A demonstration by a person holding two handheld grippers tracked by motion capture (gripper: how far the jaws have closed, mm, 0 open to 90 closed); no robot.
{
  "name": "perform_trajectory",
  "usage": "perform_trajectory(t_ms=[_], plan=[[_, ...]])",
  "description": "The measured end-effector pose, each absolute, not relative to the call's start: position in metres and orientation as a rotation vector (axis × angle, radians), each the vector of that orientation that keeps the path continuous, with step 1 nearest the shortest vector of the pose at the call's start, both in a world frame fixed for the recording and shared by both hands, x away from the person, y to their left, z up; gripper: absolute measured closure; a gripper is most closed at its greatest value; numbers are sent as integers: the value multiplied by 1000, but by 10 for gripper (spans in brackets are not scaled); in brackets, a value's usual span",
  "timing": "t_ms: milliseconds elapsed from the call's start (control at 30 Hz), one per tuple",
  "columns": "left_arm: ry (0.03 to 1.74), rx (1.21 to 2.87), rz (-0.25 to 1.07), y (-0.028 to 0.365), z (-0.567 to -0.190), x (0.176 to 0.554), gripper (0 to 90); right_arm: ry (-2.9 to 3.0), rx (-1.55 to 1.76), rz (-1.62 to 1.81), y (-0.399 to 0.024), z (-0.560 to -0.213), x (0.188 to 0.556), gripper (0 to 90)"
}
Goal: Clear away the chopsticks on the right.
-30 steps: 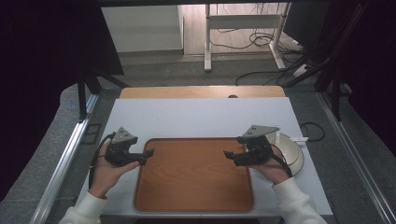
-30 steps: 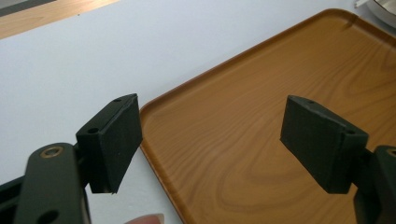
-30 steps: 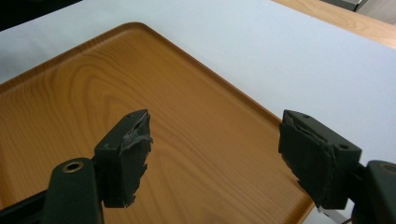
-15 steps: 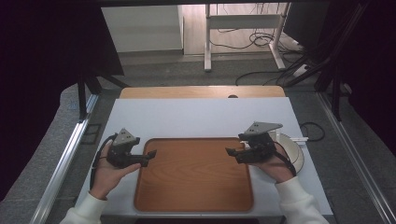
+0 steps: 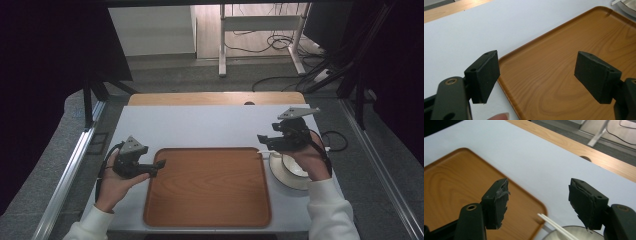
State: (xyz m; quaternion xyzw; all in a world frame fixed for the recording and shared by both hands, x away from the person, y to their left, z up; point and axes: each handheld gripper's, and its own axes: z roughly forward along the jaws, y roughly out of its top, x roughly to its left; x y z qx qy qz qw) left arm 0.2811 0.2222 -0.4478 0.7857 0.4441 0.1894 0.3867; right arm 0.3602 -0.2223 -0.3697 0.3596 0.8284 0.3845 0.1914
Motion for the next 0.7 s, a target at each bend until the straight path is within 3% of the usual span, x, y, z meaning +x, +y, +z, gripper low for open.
perform_trajectory(t_ms=[300, 700], plan=[[1137, 2009, 476, 221, -452, 278, 194, 2269, 1098, 1025, -247, -372, 372, 336], [1144, 2031, 475, 220, -456, 279, 183, 2171, 1231, 971, -293, -374, 380, 421]])
